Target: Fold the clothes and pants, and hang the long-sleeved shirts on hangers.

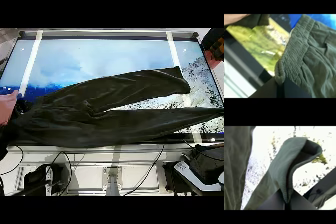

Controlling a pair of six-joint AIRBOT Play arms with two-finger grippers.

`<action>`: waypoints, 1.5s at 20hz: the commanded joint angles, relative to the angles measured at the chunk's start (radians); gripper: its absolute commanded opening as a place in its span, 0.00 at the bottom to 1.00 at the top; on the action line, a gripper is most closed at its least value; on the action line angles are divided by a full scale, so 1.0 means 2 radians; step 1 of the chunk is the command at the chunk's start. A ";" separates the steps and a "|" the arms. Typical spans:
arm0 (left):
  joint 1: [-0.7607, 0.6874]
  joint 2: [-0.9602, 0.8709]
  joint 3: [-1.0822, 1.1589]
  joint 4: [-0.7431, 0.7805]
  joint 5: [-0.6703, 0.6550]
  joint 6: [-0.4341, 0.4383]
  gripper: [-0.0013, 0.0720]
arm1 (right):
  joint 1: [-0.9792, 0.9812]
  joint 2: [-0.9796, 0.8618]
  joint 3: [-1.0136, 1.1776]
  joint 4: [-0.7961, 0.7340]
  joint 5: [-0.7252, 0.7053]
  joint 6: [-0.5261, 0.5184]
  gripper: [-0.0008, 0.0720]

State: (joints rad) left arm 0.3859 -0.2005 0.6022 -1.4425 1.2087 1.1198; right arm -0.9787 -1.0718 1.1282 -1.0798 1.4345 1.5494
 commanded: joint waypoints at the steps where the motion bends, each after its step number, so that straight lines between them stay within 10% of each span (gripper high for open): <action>1: 0.000 0.017 0.000 0.007 0.048 0.030 0.06 | 0.029 -0.001 0.026 -0.002 -0.008 0.007 0.03; 20: 0.000 -0.403 0.122 -0.172 -0.179 0.162 0.05 | 0.173 -0.253 0.345 -0.019 -0.029 0.210 0.03; 30: 0.006 -0.480 0.179 -0.255 -0.272 0.126 0.05 | 0.187 -0.281 0.360 -0.055 -0.015 0.272 0.03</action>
State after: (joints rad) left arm 0.3897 -1.1355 0.9478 -1.8771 0.7464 1.4158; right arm -0.6121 -1.6188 1.8408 -1.1694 1.3987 2.0510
